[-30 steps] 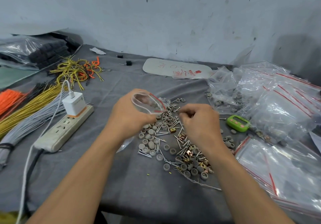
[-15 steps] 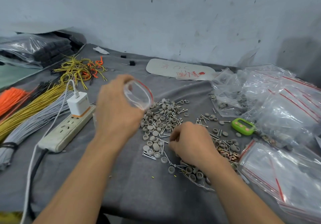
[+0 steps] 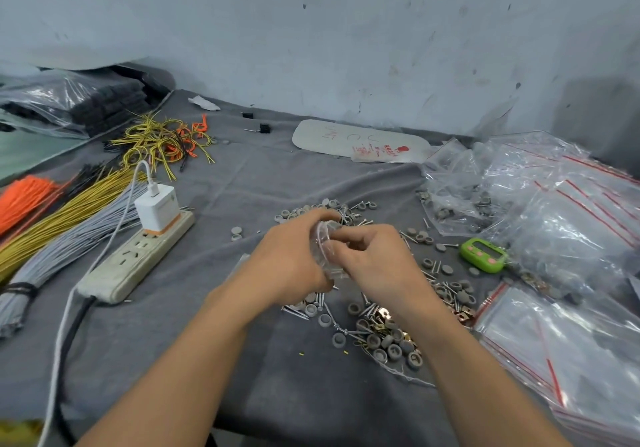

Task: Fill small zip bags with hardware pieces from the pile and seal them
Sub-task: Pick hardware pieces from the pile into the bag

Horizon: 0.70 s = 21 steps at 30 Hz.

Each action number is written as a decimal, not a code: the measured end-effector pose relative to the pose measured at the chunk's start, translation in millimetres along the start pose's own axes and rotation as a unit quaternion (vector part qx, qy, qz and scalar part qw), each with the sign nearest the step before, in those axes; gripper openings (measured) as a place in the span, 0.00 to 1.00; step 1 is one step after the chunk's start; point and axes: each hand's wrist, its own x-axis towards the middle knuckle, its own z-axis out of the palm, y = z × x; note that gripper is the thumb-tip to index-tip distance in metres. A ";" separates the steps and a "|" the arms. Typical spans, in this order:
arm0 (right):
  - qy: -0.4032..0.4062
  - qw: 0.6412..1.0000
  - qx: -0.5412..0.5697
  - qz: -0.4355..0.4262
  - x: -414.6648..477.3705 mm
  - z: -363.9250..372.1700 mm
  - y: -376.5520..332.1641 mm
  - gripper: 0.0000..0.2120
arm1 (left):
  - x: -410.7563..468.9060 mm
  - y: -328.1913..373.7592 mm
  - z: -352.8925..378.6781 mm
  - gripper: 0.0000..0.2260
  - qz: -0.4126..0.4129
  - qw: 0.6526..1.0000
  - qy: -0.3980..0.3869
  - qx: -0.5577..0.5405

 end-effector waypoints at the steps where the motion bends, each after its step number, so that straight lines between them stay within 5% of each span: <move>1: 0.024 0.999 0.027 0.010 0.0 -2.0 0.3 0.07 | -0.9 -1.3 -2.0 0.37 -0.002 1.000 0.011 -0.027; 5: 0.127 0.990 -0.048 0.034 -0.9 -19.0 7.5 0.08 | -3.3 -7.2 -13.1 0.32 -0.006 0.983 0.092 -0.161; 10: -0.061 0.918 -0.381 0.091 -10.4 -12.4 11.0 0.07 | -2.3 -14.3 -25.6 0.30 -0.009 0.938 0.186 -0.291; 13: -0.101 0.887 -0.442 0.089 -13.7 1.0 10.7 0.08 | -1.6 -16.8 -27.8 0.30 -0.007 0.934 0.201 -0.297; 16: -0.078 0.907 -0.406 0.083 -11.1 -0.1 9.0 0.03 | -2.2 -16.8 -24.5 0.30 0.000 0.947 0.189 -0.260; 21: 0.162 0.984 -0.072 0.010 -4.2 -27.8 -2.7 0.04 | -5.9 -4.2 -12.2 0.39 0.009 0.976 0.163 -0.143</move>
